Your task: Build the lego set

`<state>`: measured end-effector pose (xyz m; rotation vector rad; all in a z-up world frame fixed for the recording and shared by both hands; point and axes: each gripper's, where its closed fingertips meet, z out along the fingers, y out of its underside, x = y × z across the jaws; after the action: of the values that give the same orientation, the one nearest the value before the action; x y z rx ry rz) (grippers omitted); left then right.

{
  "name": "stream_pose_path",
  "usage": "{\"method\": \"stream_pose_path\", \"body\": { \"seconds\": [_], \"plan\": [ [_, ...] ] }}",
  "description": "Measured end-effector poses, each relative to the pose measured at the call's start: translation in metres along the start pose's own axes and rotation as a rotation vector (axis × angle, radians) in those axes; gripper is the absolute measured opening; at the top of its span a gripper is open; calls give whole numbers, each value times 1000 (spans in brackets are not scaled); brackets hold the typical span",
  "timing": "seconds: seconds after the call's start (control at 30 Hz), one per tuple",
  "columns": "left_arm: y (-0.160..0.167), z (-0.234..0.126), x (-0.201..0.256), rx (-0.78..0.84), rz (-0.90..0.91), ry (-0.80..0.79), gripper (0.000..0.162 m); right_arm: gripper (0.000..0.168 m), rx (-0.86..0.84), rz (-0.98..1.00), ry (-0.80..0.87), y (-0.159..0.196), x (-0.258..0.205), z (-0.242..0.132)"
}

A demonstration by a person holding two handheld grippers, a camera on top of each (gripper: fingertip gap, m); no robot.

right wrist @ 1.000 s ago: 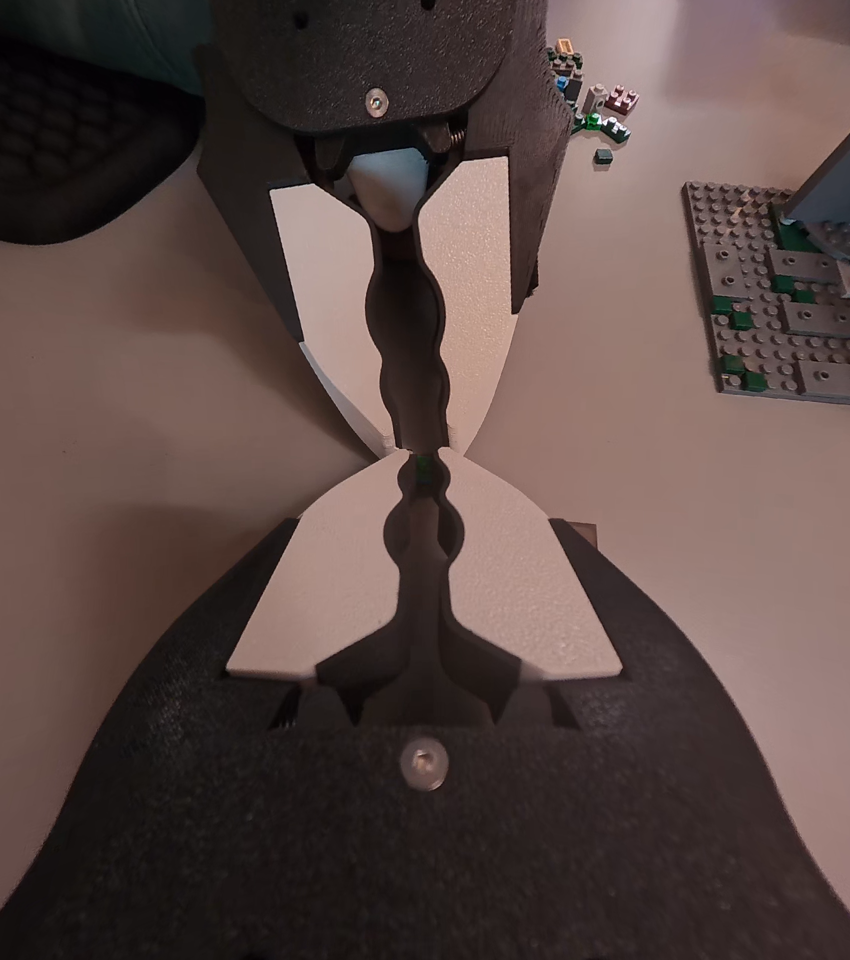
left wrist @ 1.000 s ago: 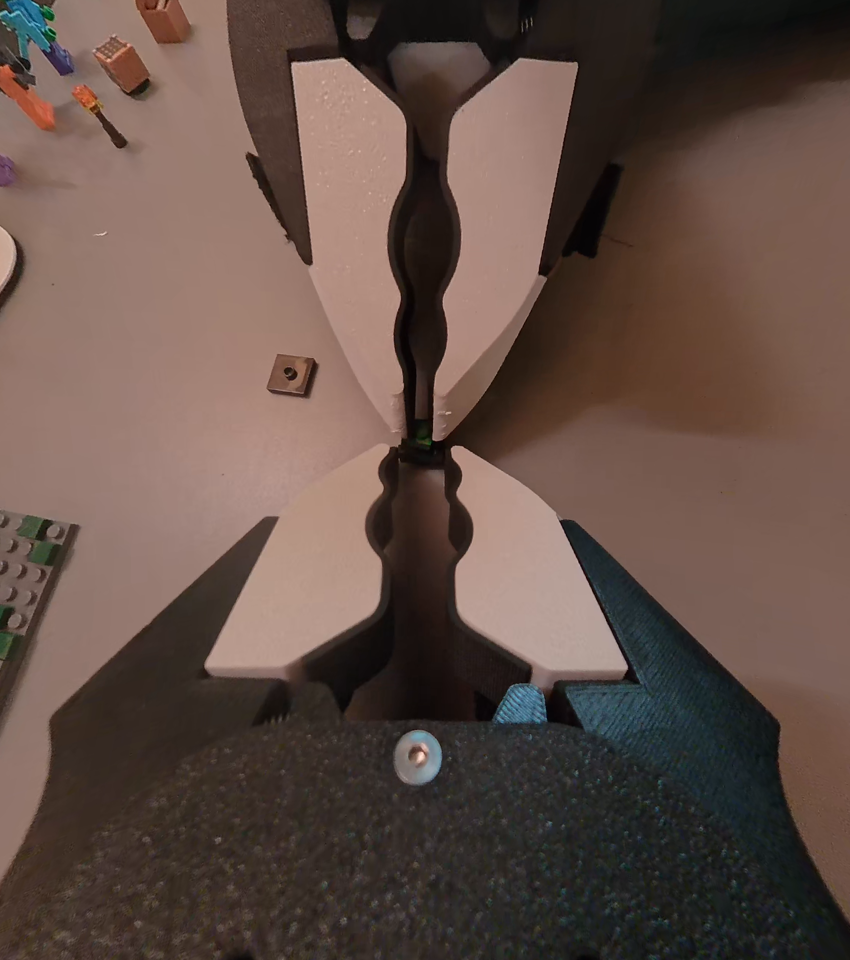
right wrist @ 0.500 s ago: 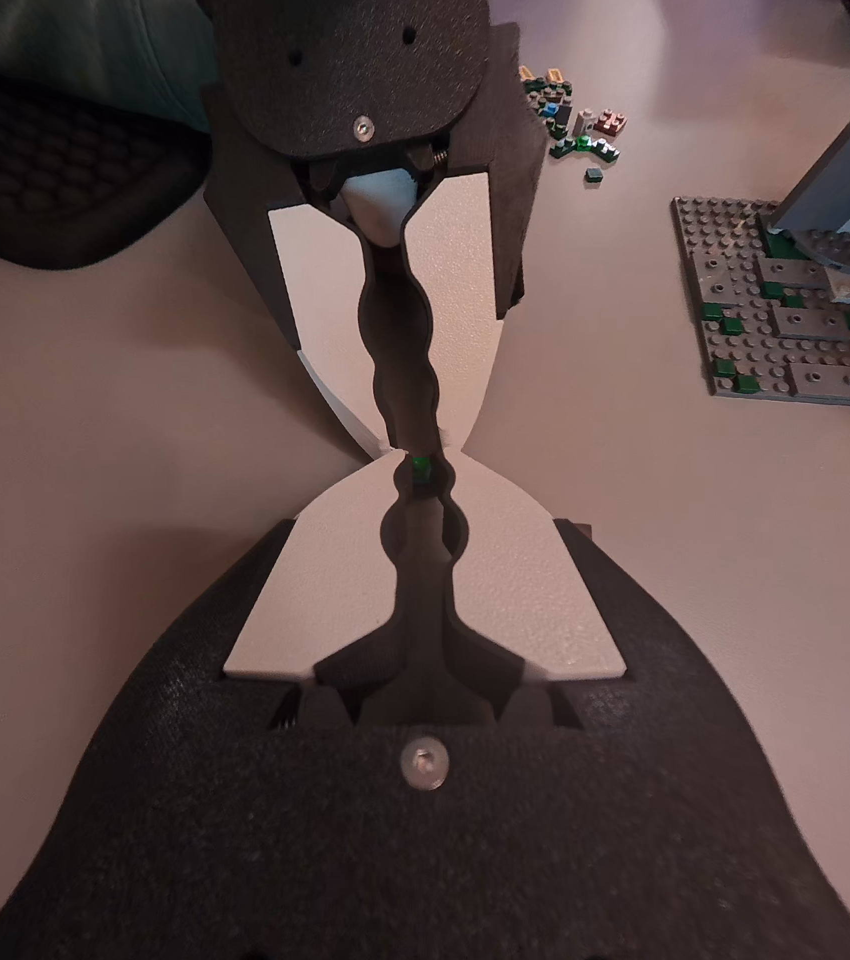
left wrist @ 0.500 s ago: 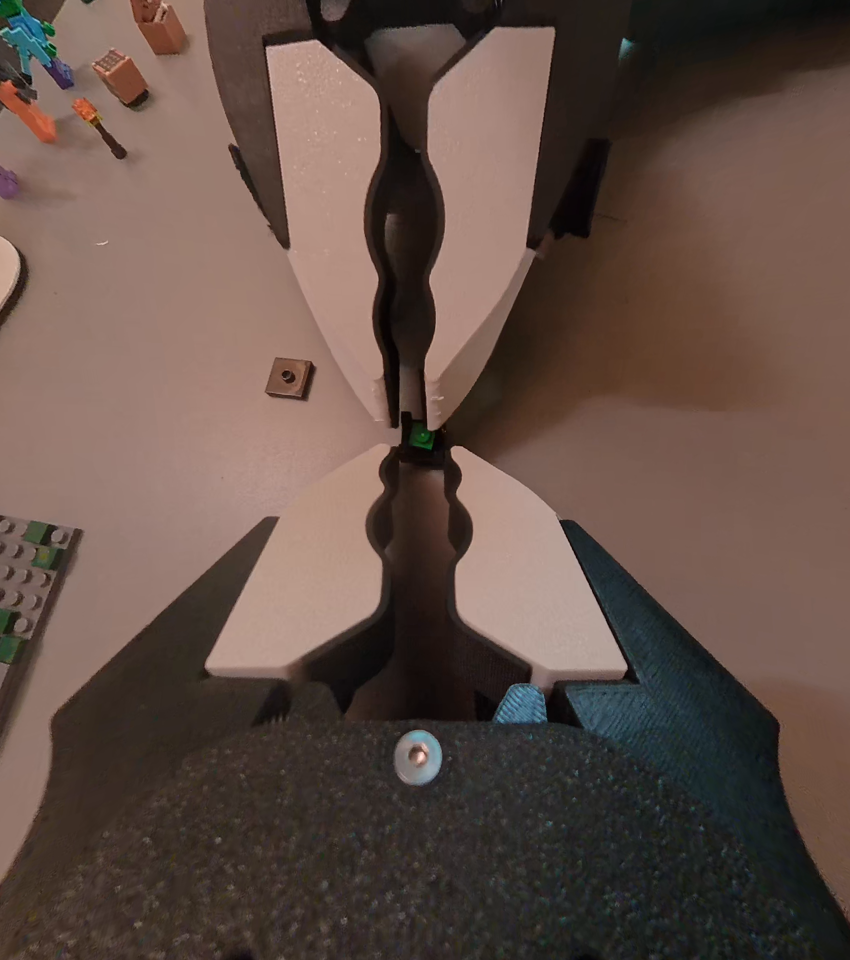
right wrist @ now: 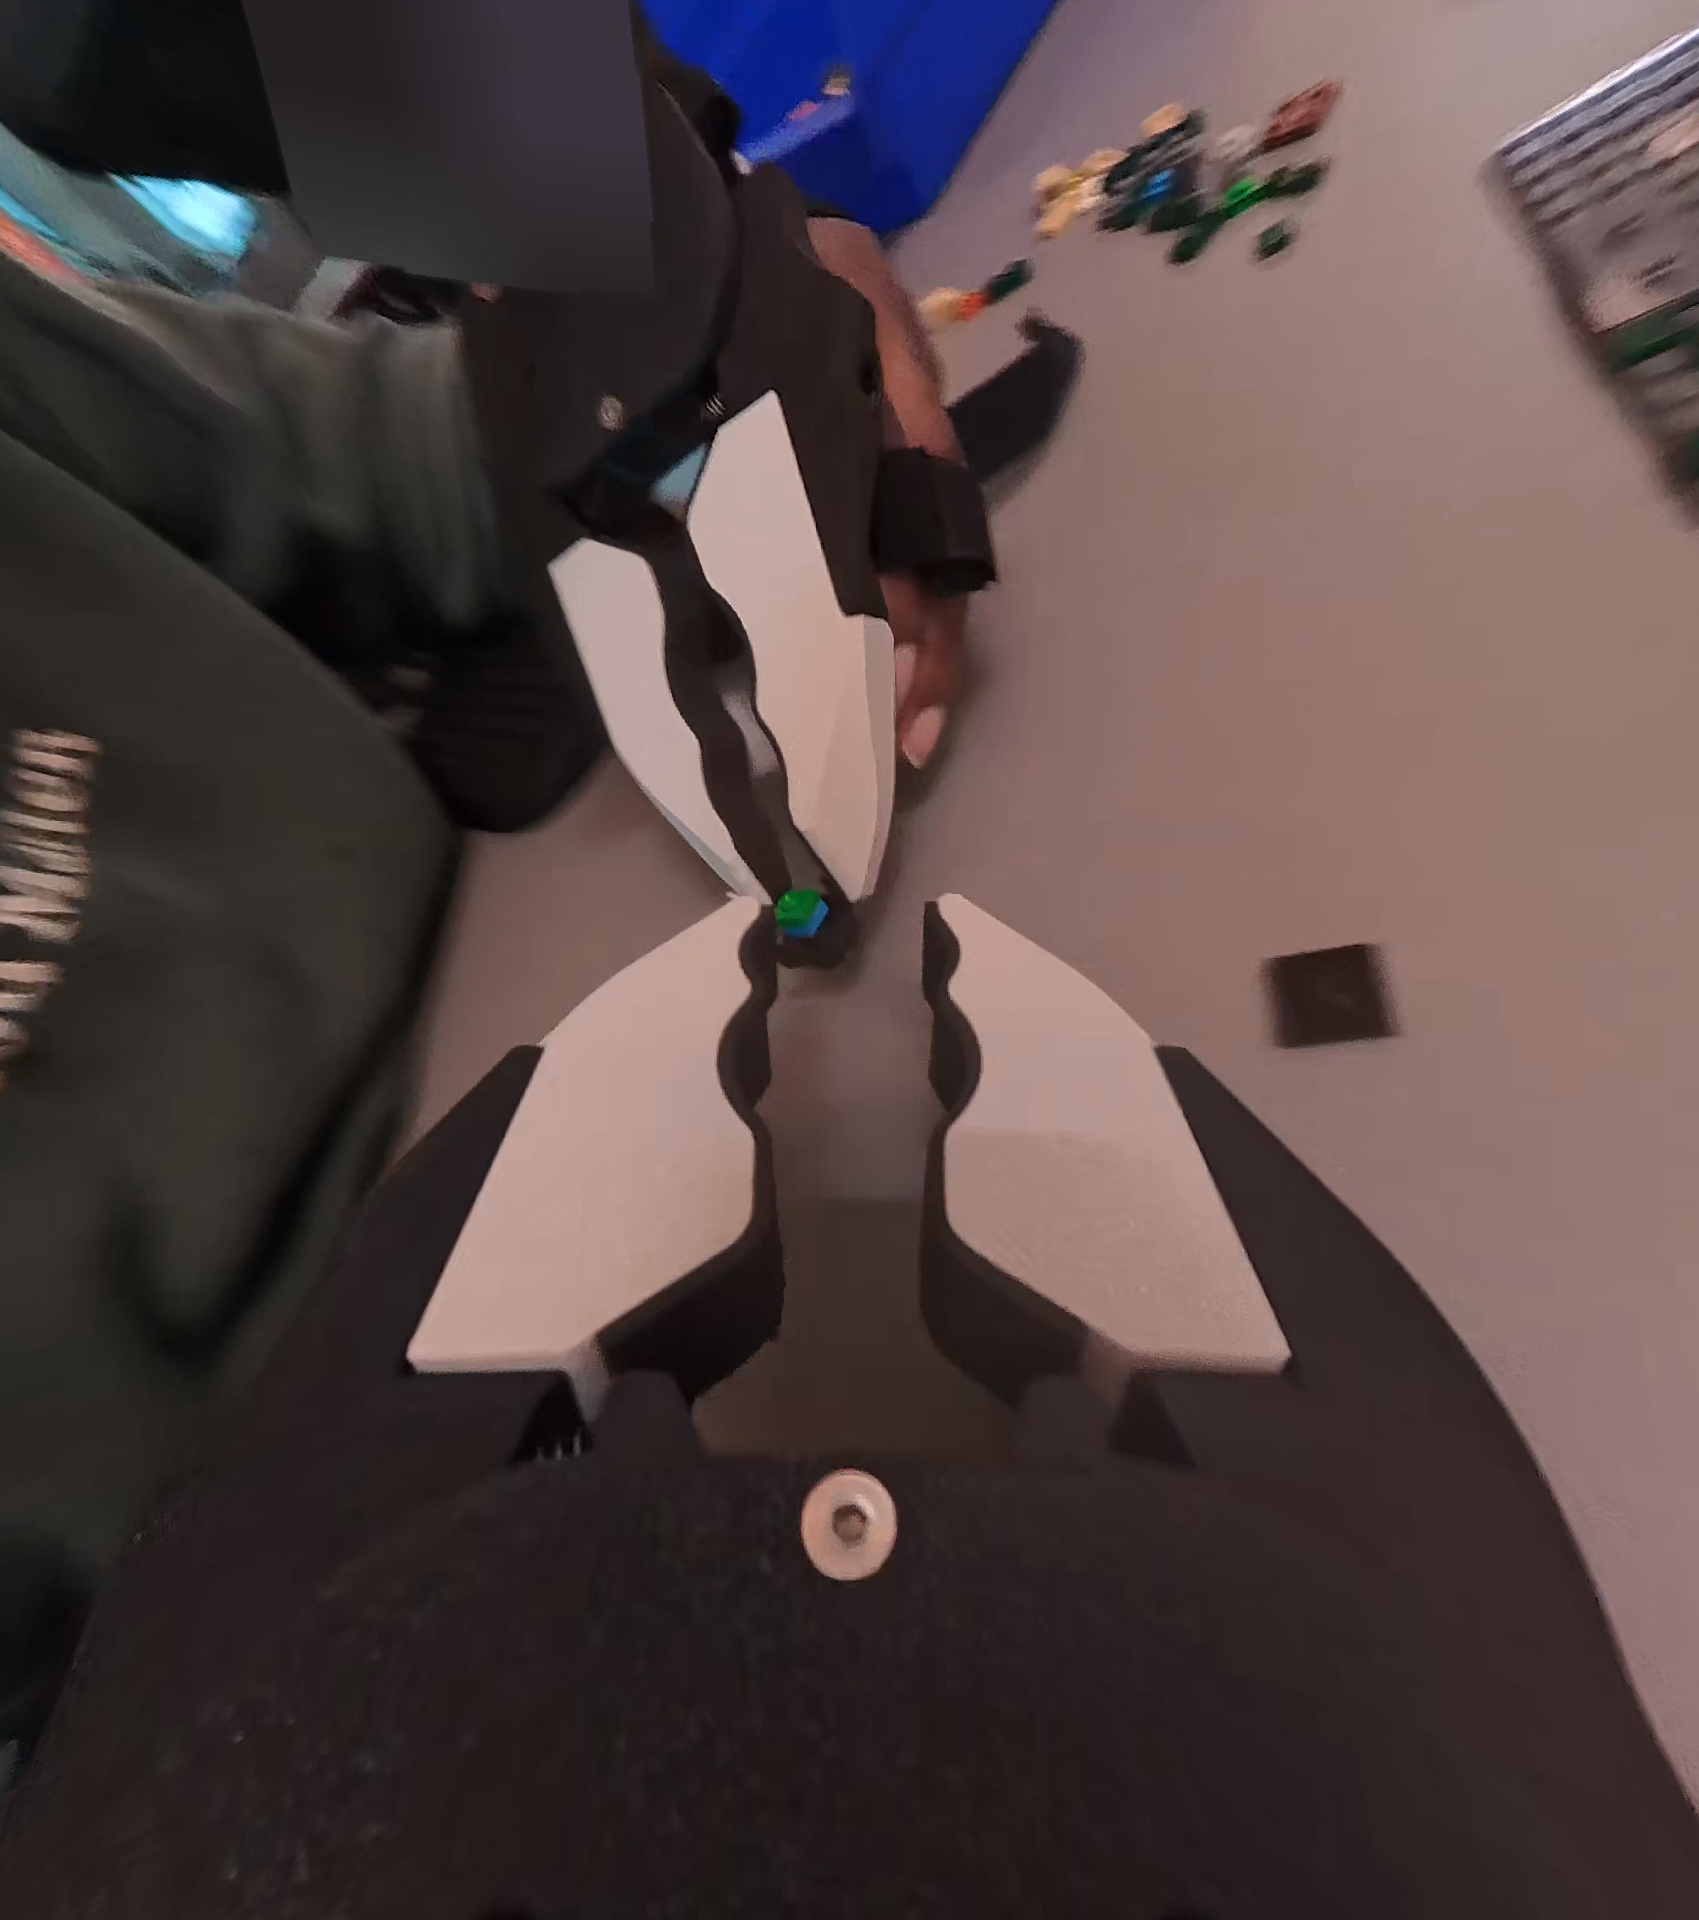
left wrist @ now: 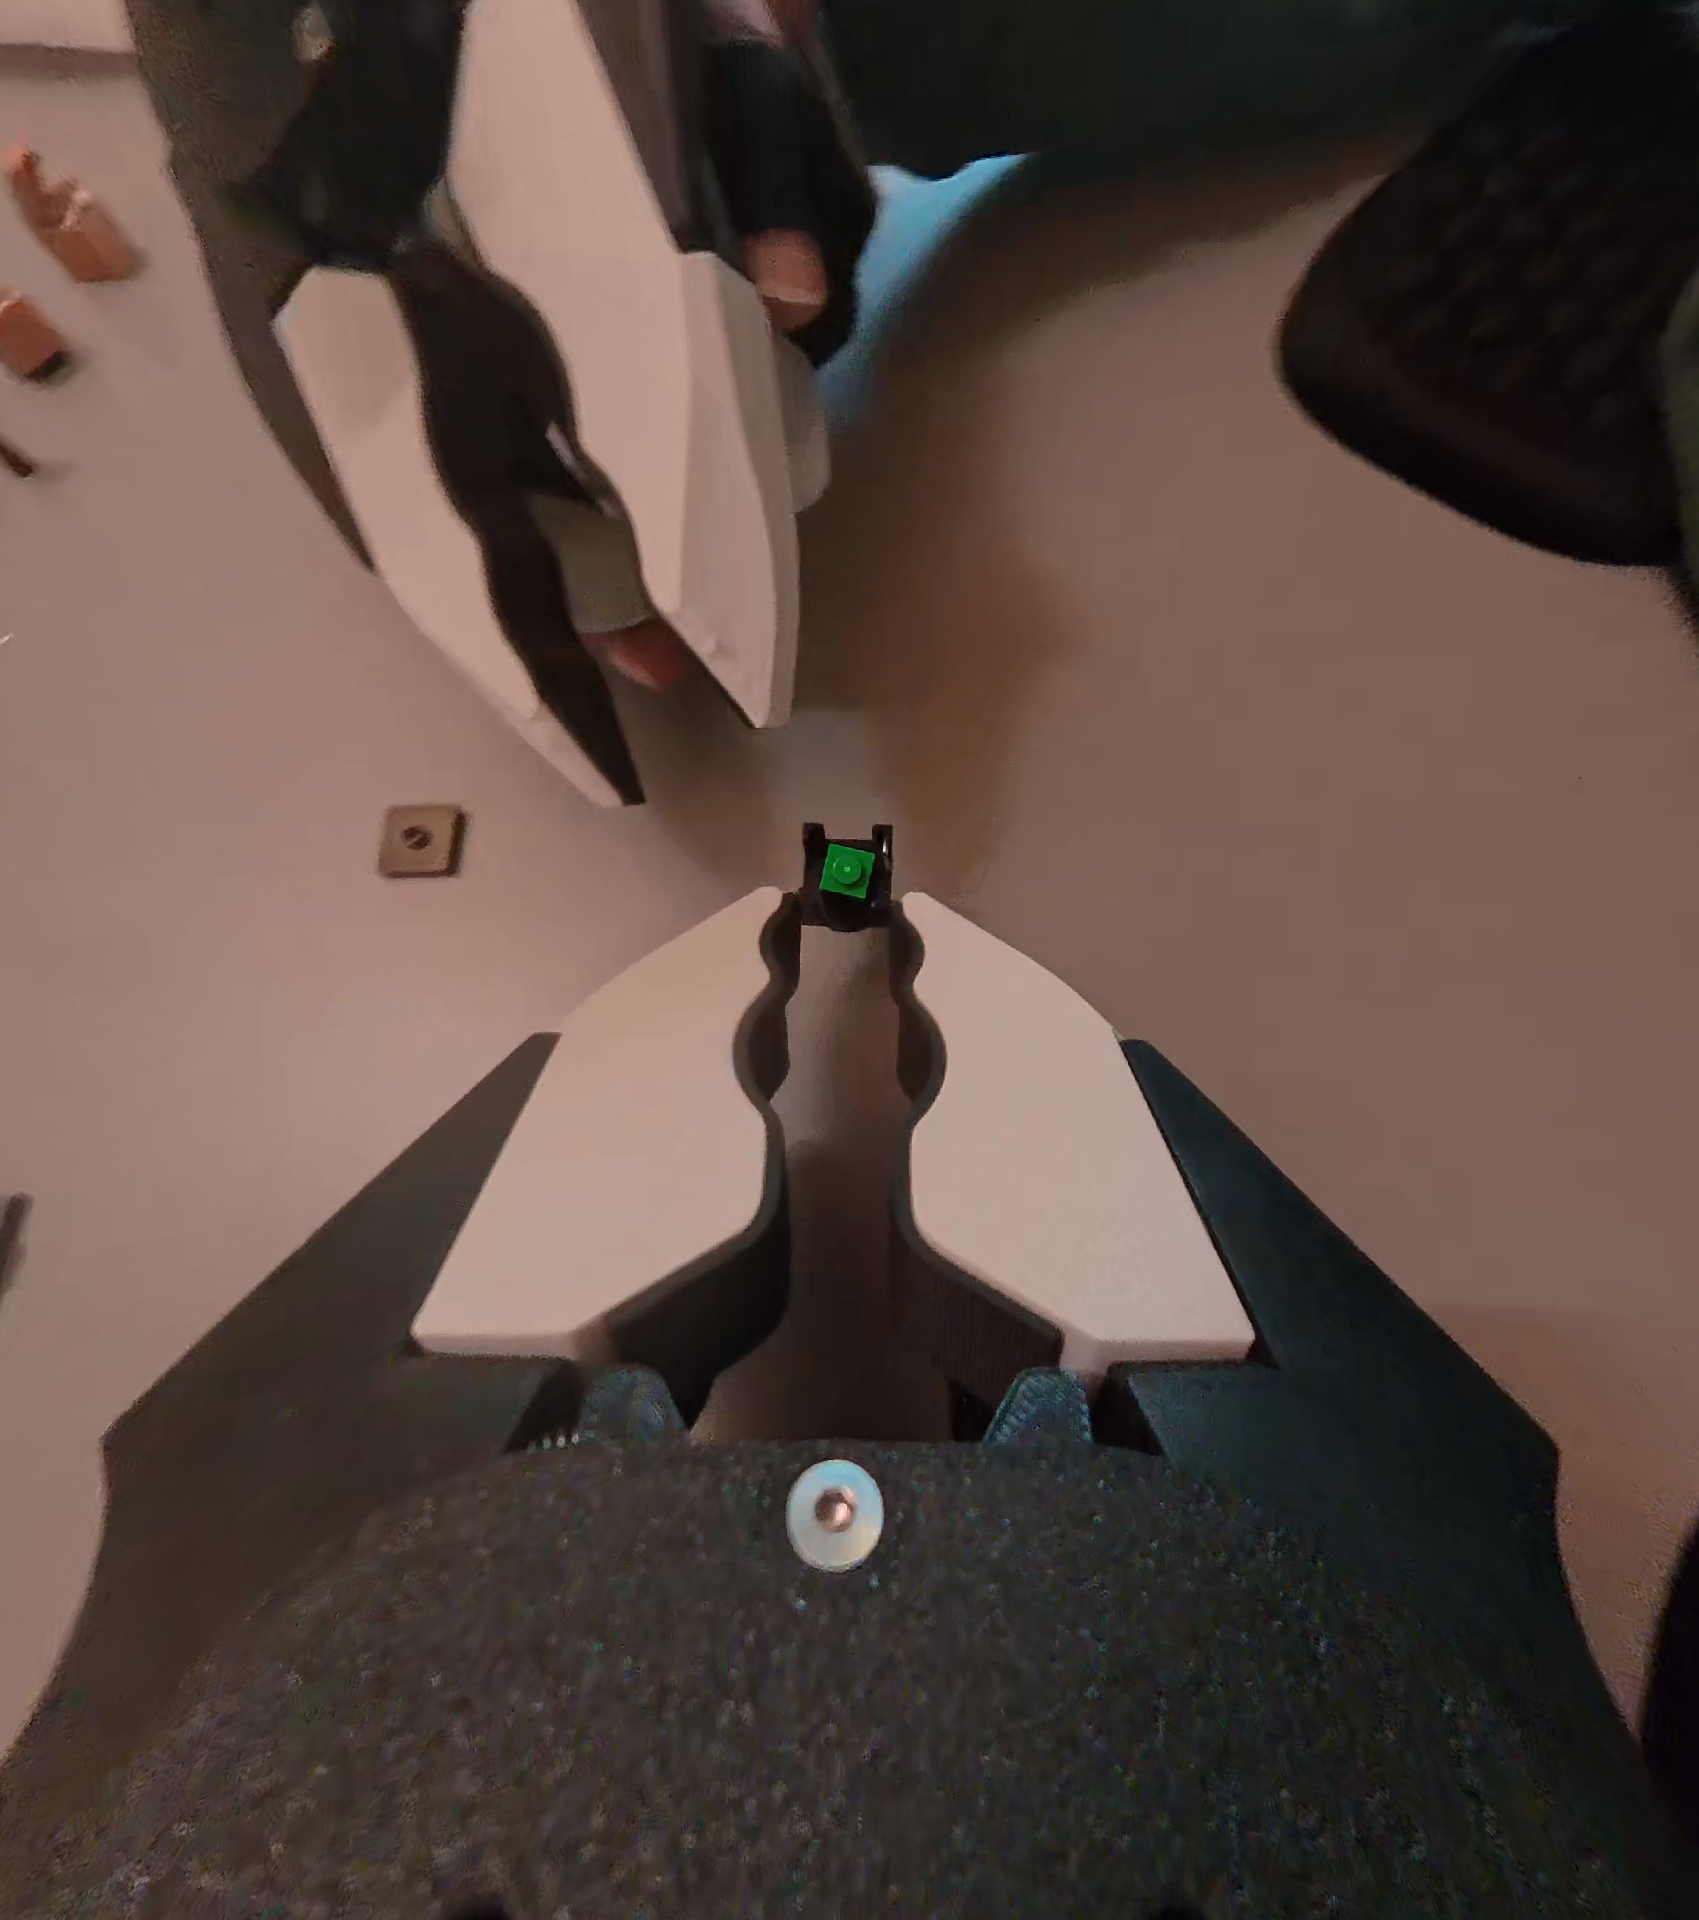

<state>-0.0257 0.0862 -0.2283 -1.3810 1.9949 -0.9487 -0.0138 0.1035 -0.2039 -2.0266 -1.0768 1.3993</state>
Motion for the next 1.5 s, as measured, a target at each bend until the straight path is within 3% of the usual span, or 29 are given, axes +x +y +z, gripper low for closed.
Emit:
{"method": "stream_pose_path", "body": {
  "seconds": [0.13, 0.33, 0.57, 0.93, 1.5],
  "plan": [
    [-6, -3, 22, 6, 52, 113, 16, 32, -83, 109, -141, 5, -25, 11],
    [-20, -9, 51, 15, 143, 209, 16, 34, -231, 270, -211, 27, -55, 24],
    [-30, -14, 83, 20, 228, 312, 16, 34, -221, 468, -383, 41, -98, 35],
    [-37, -17, 98, -27, 289, 338, 16, 28, -177, 566, -472, 41, -127, 44],
    [-51, -20, 119, -61, 319, 360, 16, 19, -151, 538, -496, 45, -145, 41]
  ]
}}
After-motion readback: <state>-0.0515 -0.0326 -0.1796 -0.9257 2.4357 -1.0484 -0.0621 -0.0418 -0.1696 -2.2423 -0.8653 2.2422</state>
